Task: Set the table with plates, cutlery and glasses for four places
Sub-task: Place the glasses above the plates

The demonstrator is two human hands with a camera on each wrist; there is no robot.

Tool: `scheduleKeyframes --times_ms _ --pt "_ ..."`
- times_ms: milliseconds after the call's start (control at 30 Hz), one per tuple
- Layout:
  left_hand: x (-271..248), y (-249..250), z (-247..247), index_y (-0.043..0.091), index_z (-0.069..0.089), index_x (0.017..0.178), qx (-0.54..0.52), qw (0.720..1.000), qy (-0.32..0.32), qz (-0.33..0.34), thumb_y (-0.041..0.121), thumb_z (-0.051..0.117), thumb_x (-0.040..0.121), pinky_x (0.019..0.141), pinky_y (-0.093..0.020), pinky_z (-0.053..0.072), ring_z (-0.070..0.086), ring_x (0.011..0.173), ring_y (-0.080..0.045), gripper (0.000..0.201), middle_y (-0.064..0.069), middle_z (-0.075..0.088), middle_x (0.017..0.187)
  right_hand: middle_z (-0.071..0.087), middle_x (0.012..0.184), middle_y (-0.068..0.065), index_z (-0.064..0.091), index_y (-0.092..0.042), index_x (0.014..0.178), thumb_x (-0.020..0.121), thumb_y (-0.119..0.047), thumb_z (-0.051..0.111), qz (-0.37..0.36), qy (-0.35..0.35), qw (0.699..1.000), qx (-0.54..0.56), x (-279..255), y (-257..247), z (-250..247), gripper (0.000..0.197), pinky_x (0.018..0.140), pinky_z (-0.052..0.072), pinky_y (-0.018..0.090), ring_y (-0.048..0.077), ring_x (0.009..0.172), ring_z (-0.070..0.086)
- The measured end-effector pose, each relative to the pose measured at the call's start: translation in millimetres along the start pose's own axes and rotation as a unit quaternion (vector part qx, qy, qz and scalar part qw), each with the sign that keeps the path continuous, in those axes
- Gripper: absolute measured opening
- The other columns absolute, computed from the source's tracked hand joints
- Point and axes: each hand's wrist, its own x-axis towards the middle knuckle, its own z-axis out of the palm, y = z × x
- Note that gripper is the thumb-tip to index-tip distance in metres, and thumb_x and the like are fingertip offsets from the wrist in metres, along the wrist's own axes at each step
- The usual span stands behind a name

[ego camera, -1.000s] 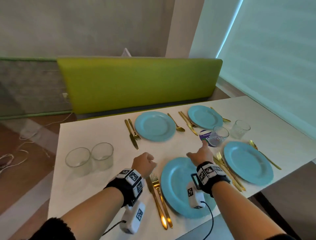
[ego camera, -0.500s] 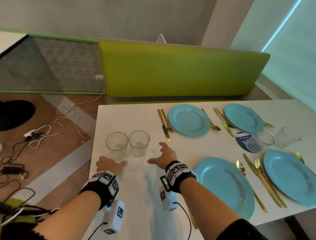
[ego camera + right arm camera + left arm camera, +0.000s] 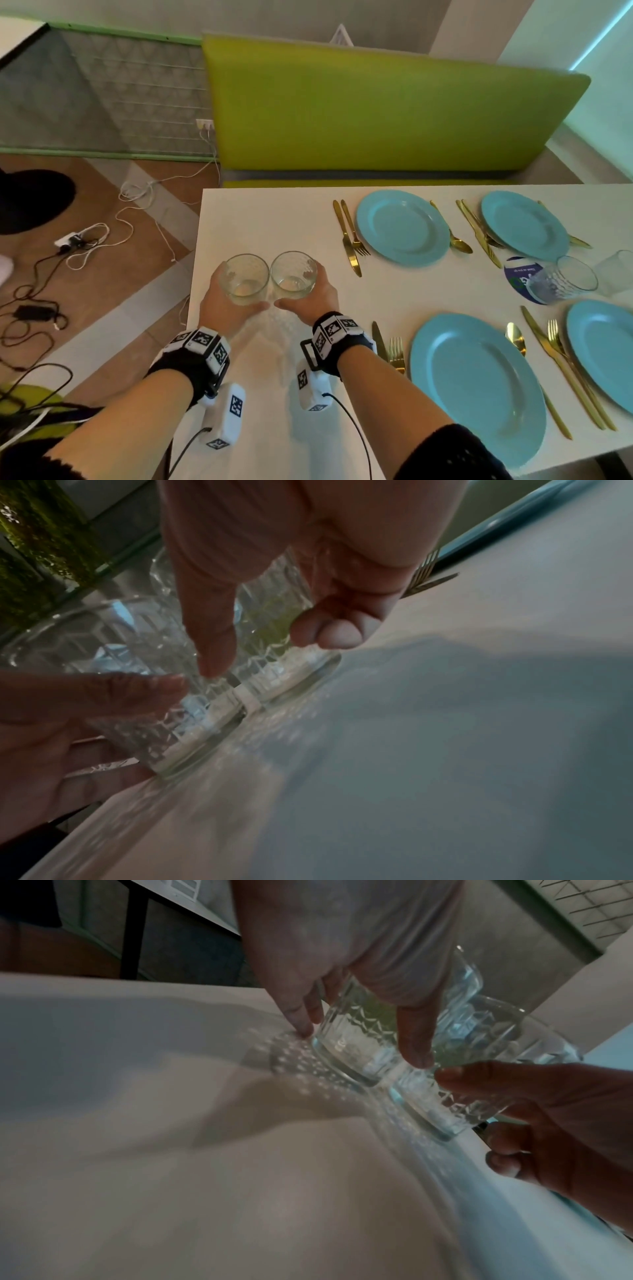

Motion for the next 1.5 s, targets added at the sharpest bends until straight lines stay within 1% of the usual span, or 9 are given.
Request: scheduleKeyframes --times_ms 100,300,400,500,733,900,1067,1167,1500 --pt "2.0 1.0 0.0 0.014 0.037 0.139 -0.004 1.000 0.006 -0.003 0.018 0.088 0.058 0.104 -0.039 0.042 0.052 0.123 -0.028 0.095 -0.008 0.054 0.133 0.053 0.133 0.005 0.033 -0.021 0.139 0.066 -0.028 0.082 -0.003 0.013 1.000 -0.016 0.6 -1.0 1.3 0.088 0.103 0.043 0.031 0.023 0.124 0.050" --pt "-4.1 14.9 5.8 0.014 0.042 0.135 -0.012 1.000 0.005 0.001 0.016 0.087 0.062 0.106 -0.033 0.038 0.051 0.126 -0.025 0.086 -0.006 0.055 0.136 0.057 0.127 0.003 0.042 -0.022 0.132 0.065 -0.032 0.081 0.017 0.036 0.999 -0.005 -7.8 7.9 -23.4 0.079 0.090 0.046 0.025 0.020 0.117 0.054" --pt "-10.2 35.6 19.2 0.012 0.042 0.136 -0.016 0.999 -0.010 0.027 0.017 0.088 0.061 0.108 -0.032 0.037 0.051 0.127 -0.024 0.088 -0.006 0.054 0.137 0.057 0.127 0.002 0.043 -0.023 0.132 0.064 -0.032 0.082 0.032 0.071 0.997 0.005 -10.8 15.3 -56.6 0.078 0.088 0.042 0.021 0.019 0.117 0.054" --pt "-17.1 58.4 42.8 0.013 0.042 0.136 -0.023 0.998 -0.040 0.044 0.017 0.088 0.060 0.107 -0.032 0.038 0.051 0.127 -0.024 0.089 -0.006 0.054 0.137 0.058 0.127 0.003 0.045 -0.021 0.131 0.064 -0.030 0.083 0.058 0.118 0.991 0.020 -12.2 27.6 -97.4 0.078 0.091 0.041 0.021 0.020 0.118 0.054" --pt "-39.7 105.1 109.4 0.013 0.041 0.136 0.012 0.990 -0.108 0.087 0.022 0.088 0.060 0.102 -0.027 0.038 0.051 0.125 -0.024 0.089 -0.006 0.054 0.137 0.057 0.126 0.009 0.043 -0.017 0.131 0.068 -0.032 0.079 0.136 0.206 0.969 0.004 -7.9 80.4 -187.8 0.075 0.090 0.044 0.028 0.026 0.116 0.054" --pt "-47.9 127.8 150.2 0.018 0.042 0.135 0.053 0.982 -0.148 0.107 0.028 0.088 0.058 0.099 -0.025 0.041 0.053 0.123 -0.023 0.090 -0.003 0.057 0.133 0.057 0.125 0.012 0.042 -0.015 0.132 0.067 -0.032 0.080 0.178 0.247 0.952 0.003 1.6 117.2 -235.0 0.077 0.091 0.045 0.031 0.028 0.117 0.054" --pt "-53.6 140.0 180.7 0.019 0.043 0.135 0.047 0.979 -0.170 0.103 0.023 0.088 0.058 0.099 -0.026 0.043 0.054 0.121 -0.022 0.090 -0.003 0.058 0.131 0.057 0.126 0.014 0.040 -0.012 0.134 0.066 -0.033 0.081 0.199 0.269 0.942 0.008 12.6 141.3 -260.0 0.082 0.095 0.044 0.035 0.031 0.118 0.052" --pt "-55.9 144.4 194.2 0.019 0.043 0.136 0.052 0.977 -0.182 0.099 0.020 0.088 0.058 0.099 -0.026 0.043 0.055 0.121 -0.021 0.089 -0.003 0.058 0.132 0.056 0.128 0.013 0.039 -0.012 0.135 0.064 -0.033 0.082 0.205 0.272 0.940 0.019 17.4 153.9 -266.6 0.085 0.094 0.045 0.035 0.030 0.119 0.053" --pt "-54.8 147.7 215.3 0.020 0.043 0.135 0.078 0.971 -0.201 0.099 0.024 0.087 0.058 0.100 -0.028 0.044 0.055 0.122 -0.021 0.089 -0.002 0.057 0.133 0.056 0.131 0.012 0.038 -0.012 0.136 0.064 -0.035 0.083 0.210 0.270 0.940 0.027 28.8 174.4 -276.1 0.088 0.100 0.042 0.036 0.030 0.122 0.051"
